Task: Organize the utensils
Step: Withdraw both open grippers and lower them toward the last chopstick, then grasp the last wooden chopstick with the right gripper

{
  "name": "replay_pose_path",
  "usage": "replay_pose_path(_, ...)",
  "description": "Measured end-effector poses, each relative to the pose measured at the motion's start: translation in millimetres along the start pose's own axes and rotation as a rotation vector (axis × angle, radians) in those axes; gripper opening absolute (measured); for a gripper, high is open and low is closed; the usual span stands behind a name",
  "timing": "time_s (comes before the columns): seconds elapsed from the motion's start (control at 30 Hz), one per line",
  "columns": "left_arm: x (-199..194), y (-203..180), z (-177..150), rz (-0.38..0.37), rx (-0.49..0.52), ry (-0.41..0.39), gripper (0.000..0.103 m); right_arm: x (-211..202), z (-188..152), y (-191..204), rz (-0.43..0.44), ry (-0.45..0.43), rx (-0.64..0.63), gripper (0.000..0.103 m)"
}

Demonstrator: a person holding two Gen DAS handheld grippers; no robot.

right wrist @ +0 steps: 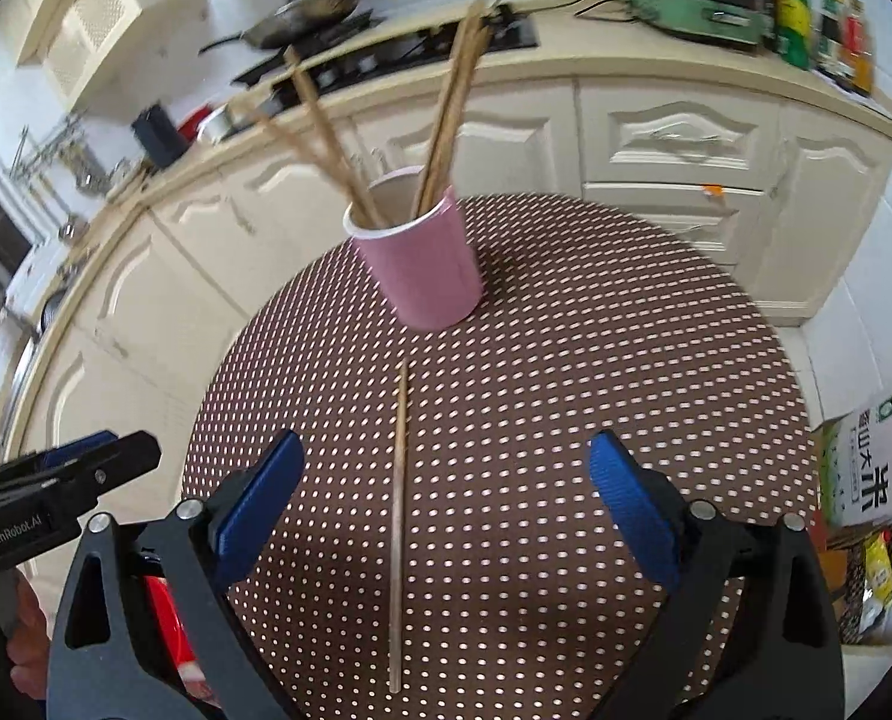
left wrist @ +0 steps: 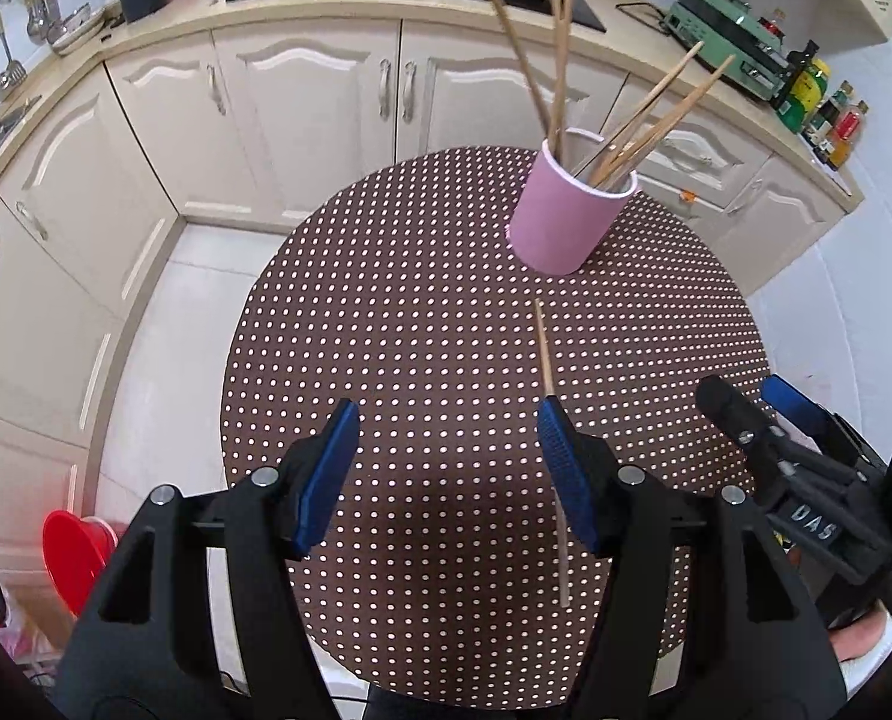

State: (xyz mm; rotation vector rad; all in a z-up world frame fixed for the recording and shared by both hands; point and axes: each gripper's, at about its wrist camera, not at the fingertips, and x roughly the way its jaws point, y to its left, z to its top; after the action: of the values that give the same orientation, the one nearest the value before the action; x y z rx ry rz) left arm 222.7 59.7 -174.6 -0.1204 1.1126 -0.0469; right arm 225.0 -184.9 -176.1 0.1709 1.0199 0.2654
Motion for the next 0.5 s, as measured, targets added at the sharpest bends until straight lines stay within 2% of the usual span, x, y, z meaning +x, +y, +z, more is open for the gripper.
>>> replay_pose_path(0.17, 19.8, 13.3, 1.4, -0.006, -0.020, 0.049, 0.061, 38.8, -4.4, 12.7, 0.023, 0.096, -0.037, 0.069)
replay_pose_path(0.3, 36.8, 23.3, -1.2, 0.002, -0.031, 0.091, 0.061, 71.5, -11.3, 18.4, 0.029, 0.170, -0.053, 0.051)
replay_pose_path(0.43, 52.2, 32.9, -3.5, 0.007, -0.044, 0.132, 0.061, 96.9, -17.5, 22.4, 0.017, 0.222, -0.062, 0.044)
replay_pose_path(0.5, 57.5, 36.2, -3.4, 0.010, -0.052, 0.143, 0.061, 106.8, -18.8, 24.6, 0.005, 0.244, -0.057, 0.033)
